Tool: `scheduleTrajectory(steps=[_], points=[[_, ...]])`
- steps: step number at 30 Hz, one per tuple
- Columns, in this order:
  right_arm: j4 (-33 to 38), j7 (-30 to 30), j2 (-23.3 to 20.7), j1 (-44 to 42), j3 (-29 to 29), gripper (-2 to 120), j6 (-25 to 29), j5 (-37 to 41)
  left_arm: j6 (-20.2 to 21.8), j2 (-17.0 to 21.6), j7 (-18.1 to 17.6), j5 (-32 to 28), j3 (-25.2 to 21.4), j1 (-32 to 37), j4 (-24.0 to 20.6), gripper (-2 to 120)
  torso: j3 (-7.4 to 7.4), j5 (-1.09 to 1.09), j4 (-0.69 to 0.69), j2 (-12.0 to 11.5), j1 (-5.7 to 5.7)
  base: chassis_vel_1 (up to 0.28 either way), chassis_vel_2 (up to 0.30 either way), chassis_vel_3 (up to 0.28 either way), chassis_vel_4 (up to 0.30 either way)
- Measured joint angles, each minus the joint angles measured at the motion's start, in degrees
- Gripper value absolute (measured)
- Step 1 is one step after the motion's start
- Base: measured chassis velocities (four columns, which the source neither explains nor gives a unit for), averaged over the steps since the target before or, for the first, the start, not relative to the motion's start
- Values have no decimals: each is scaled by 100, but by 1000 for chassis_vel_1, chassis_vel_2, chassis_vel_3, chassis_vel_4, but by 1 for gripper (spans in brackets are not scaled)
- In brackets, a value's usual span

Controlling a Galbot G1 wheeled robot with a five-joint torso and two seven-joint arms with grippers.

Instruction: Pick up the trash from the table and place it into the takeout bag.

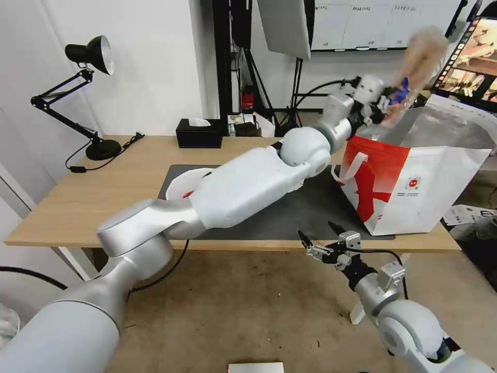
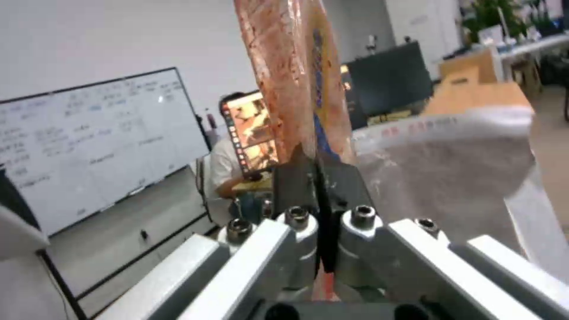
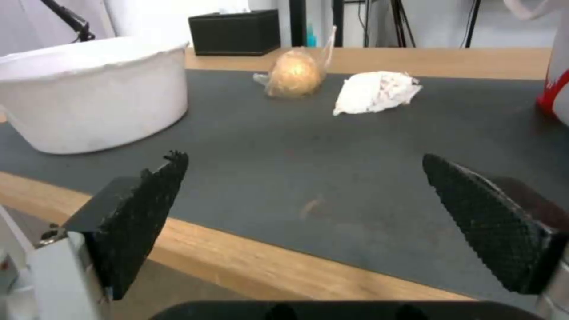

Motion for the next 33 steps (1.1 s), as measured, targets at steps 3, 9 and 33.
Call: scheduleTrajectory(steps=[3,9,33], points=[[0,-3,22,-8,8,100,3,-2,-10,-40,44,43,42,-6,69,0,0,0,0,0,0,0,0,0,0],[-2,-14,33,-34,14,100,18,-7,-11,-49,9,54,83,4,87,0,0,-1,0,0,0,0,0,0,0],[310,-13,23,-352,500,100,15,213,378,930,-1037,-507,9,-26,-1562,84,0,-4,1,0,0,0,0,0,0]])
